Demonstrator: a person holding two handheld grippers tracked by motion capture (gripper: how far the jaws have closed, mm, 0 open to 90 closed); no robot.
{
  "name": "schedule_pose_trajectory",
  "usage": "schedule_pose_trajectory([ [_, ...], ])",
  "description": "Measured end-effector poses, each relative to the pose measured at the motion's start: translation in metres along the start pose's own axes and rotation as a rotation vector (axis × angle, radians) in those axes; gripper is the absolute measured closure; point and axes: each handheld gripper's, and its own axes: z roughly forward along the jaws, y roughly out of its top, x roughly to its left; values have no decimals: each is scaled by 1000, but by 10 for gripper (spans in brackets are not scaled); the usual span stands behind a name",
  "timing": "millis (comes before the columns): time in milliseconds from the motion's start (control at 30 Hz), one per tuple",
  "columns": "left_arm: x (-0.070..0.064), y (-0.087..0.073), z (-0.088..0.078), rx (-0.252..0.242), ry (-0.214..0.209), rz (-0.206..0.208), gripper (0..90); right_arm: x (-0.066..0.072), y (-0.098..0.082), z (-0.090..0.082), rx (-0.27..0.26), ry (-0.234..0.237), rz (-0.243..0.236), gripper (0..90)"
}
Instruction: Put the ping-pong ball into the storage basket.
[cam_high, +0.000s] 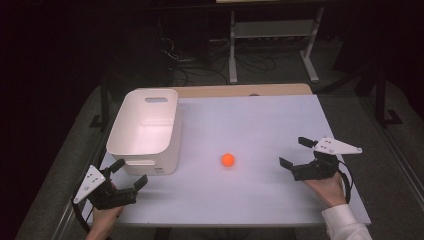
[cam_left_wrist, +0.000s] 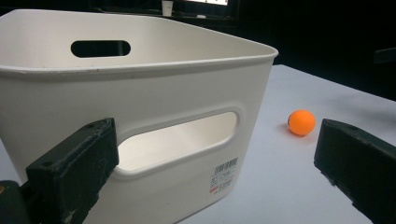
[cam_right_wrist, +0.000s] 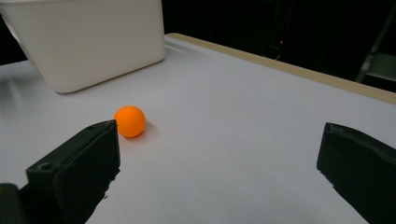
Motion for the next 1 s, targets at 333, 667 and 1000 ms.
schedule_pose_trajectory([
  [333,-1,0,0,-2,-6,12,0,0,1,-1,14,16,19,0],
  [667,-2,0,-1,13,-5,29,0,3,4,3,70,34,1,0],
  [1000,-3,0,-1,7,-7,21,0,8,15,11,113,58,-24,0],
])
